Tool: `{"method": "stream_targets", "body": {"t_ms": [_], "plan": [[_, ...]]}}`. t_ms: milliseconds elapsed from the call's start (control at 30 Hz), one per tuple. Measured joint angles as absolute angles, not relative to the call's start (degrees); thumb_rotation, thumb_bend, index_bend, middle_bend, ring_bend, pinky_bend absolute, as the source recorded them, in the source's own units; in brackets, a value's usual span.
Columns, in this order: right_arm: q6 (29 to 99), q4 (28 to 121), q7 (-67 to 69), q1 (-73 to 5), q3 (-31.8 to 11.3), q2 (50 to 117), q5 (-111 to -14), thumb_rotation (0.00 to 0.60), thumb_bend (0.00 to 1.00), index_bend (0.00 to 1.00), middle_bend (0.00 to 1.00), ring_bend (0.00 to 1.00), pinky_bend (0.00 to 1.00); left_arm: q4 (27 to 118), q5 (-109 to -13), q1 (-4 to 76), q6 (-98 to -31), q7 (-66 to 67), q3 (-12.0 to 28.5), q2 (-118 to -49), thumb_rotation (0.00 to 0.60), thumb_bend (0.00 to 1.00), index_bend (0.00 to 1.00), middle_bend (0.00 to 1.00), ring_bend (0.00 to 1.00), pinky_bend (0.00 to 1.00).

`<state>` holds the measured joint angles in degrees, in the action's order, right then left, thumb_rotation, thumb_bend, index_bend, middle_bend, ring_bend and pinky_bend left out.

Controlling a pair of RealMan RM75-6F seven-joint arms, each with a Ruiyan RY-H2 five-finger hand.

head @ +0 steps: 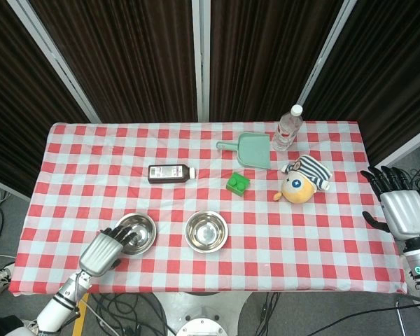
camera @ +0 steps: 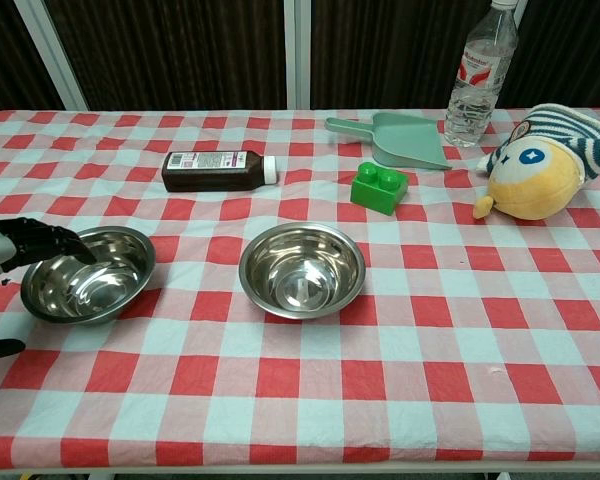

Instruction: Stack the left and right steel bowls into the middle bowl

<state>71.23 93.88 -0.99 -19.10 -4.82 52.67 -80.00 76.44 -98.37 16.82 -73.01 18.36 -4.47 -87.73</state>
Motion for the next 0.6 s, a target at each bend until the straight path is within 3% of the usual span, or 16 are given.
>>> {"method": "stream_targets", "body": {"t_ms": [233,600], "plan": [[70.71,93.80,-0.84,-19.06,-5.14,52.77,-79.96,0.600,0.21,0.10,0.08,0.00,0.02,72.94,-99.17,16.52,-75.30,17.28,-4.56,-89.91,0.600,0.19,0.39,0.42,0.45,0.64],[68.96,93.39,-0.82,-19.33,-5.51,53.09,-79.21,0.600,0.22,0.09,0.08,0.00,0.02,65.43,-101.33,16.75,-78.40,14.32,-5.03,-93.99,0.600,0.20,0.44,0.46,0.50,0.67]]}}
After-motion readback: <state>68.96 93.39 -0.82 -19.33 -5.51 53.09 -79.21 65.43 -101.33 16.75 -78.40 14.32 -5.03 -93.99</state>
